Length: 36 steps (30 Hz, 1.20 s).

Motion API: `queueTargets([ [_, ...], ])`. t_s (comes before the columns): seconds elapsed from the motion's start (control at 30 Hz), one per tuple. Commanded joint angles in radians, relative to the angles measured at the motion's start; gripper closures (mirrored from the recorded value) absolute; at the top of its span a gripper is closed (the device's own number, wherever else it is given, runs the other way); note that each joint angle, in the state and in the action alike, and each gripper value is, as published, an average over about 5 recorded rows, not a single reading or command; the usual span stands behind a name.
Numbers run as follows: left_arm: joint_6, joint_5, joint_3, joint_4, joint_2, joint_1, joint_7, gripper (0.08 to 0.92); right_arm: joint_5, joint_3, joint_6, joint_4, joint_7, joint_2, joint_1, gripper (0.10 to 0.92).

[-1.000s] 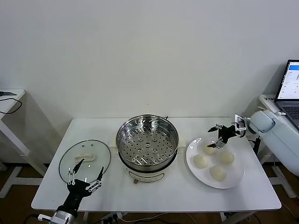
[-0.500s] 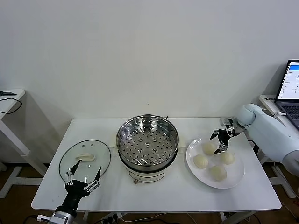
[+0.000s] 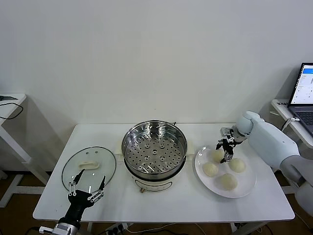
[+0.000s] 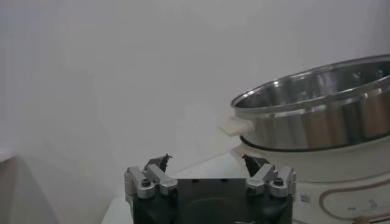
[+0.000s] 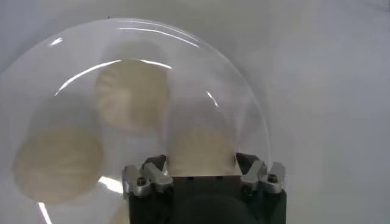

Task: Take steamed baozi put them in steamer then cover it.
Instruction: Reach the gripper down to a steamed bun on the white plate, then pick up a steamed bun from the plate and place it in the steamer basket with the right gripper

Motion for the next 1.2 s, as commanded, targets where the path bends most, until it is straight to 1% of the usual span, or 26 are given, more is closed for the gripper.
queueTargets([
  [0.03, 0.0, -0.002, -0.001, -0.001, 0.0, 0.001, -0.002, 0.177, -0.026, -0.01, 0.004, 0.013, 0.008, 0.013, 0.005, 0.35],
  [0.13, 0.0, -0.004, -0.002, -0.004, 0.0, 0.001, -0.003, 0.177, -0.019, -0.045, 0.017, 0.1, -0.003, -0.028, 0.042, 0.354],
  [0.2, 0.0, -0.006, -0.003, -0.005, 0.001, 0.0, -0.003, 0.177, -0.013, -0.076, 0.045, 0.188, -0.016, -0.06, 0.092, 0.355],
  [0.33, 0.0, -0.008, -0.002, -0.007, 0.004, -0.004, -0.004, 0.177, 0.005, -0.153, 0.171, 0.333, -0.036, -0.093, 0.238, 0.35],
  [0.43, 0.0, -0.009, -0.001, -0.011, 0.005, -0.006, -0.004, 0.177, 0.006, -0.221, 0.287, 0.398, -0.052, -0.076, 0.362, 0.345],
  [0.6, -0.002, -0.01, 0.002, -0.019, 0.007, 0.002, -0.005, 0.177, 0.054, -0.317, 0.416, 0.472, -0.057, -0.008, 0.526, 0.339],
  [0.77, -0.001, -0.01, 0.006, -0.028, 0.006, 0.004, -0.007, 0.177, 0.035, -0.332, 0.517, 0.521, -0.037, 0.086, 0.572, 0.343],
  [0.9, -0.001, -0.01, 0.007, -0.034, 0.005, 0.007, -0.007, 0.177, 0.024, -0.355, 0.539, 0.537, -0.032, 0.157, 0.562, 0.346],
  [1.2, -0.003, -0.01, 0.004, -0.044, 0.004, 0.016, -0.009, 0.177, -0.104, -0.356, 0.598, 0.451, -0.009, 0.296, 0.427, 0.338],
])
